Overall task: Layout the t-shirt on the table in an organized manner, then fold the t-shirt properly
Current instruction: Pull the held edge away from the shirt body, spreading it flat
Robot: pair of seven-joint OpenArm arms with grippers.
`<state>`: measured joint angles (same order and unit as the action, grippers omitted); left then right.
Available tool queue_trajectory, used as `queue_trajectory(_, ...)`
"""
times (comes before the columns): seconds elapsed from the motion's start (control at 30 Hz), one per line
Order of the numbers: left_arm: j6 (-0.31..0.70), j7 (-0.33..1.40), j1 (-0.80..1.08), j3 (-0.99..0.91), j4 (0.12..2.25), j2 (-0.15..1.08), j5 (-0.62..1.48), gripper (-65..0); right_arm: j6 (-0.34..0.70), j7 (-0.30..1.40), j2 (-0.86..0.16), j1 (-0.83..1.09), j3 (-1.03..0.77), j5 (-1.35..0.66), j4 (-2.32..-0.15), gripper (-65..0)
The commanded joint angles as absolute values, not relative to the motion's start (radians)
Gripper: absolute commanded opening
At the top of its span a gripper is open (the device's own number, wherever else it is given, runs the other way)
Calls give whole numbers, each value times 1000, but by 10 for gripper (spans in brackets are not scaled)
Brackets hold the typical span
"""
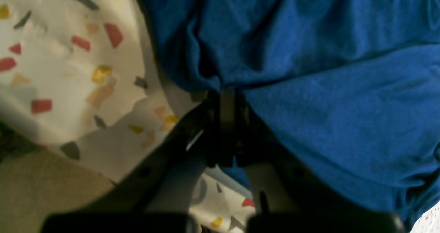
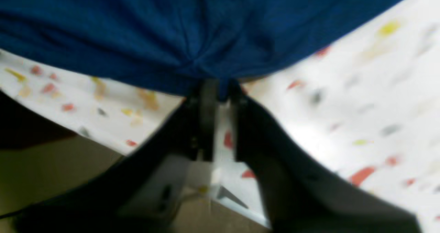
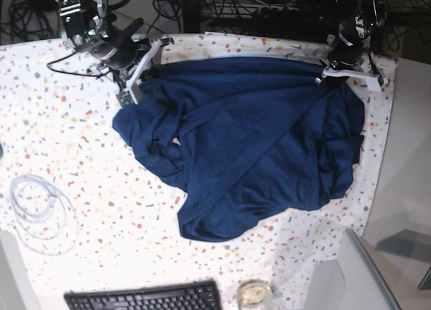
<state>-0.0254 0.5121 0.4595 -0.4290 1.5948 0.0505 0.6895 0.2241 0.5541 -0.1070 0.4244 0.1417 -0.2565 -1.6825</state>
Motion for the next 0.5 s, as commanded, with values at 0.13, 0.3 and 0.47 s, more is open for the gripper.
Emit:
queue_trajectory(0.13,-19,492,463,-433,1613,58,697,-650,232,538,-108,397,130,-260,-1816,-230)
queue_trajectory(0.3,-19,492,467,-433,1613,58,697,-650,232,598,-105,156,51,-260,-1678,-125)
queue_trajectory(0.47,-19,492,467,-433,1612,58,697,-650,232,687,-110,-76,42,-260,-1406,-144)
